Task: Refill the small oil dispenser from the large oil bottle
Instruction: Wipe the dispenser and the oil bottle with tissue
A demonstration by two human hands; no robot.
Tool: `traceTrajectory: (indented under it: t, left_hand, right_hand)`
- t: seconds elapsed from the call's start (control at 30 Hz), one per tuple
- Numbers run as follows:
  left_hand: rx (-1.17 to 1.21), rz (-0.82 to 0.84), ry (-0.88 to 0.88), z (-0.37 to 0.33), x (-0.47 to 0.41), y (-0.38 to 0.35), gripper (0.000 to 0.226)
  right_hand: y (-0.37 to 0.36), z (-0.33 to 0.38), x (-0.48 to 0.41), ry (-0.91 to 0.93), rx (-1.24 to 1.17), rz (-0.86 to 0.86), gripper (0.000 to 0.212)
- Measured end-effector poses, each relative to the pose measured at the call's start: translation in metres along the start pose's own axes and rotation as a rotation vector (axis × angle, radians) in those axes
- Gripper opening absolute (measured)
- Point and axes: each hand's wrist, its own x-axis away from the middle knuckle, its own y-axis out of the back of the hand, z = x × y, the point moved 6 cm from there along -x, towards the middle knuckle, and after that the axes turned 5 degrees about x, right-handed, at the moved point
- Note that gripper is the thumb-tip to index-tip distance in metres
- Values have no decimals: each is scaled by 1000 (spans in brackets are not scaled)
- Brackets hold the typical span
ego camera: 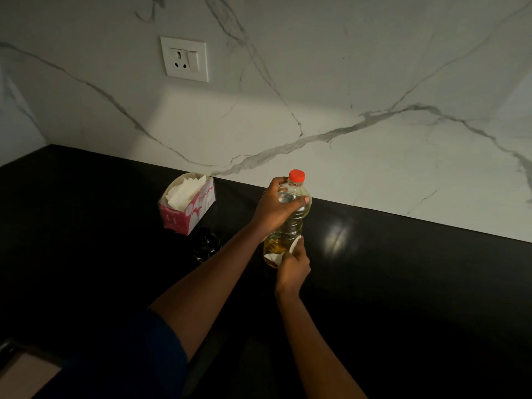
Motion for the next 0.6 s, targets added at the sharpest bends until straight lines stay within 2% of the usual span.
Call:
traceTrajectory:
  t: [0.13,0.3,0.5,0.6]
  left_hand:
    - [3,-5,-14,-1,1,1,65]
    - [-1,8,-6,0,1,-2,67]
    - [0,7,-12,2,0,-3,66]
    - [0,3,-12,1,0,-1,65]
  right_hand:
    - [7,20,-10,51,-2,35,50]
    - [6,2,-24,-18,126,170,40]
    - [3,-15,-4,-70,133,23,48]
    - [3,-5,4,-7,62,-20,48]
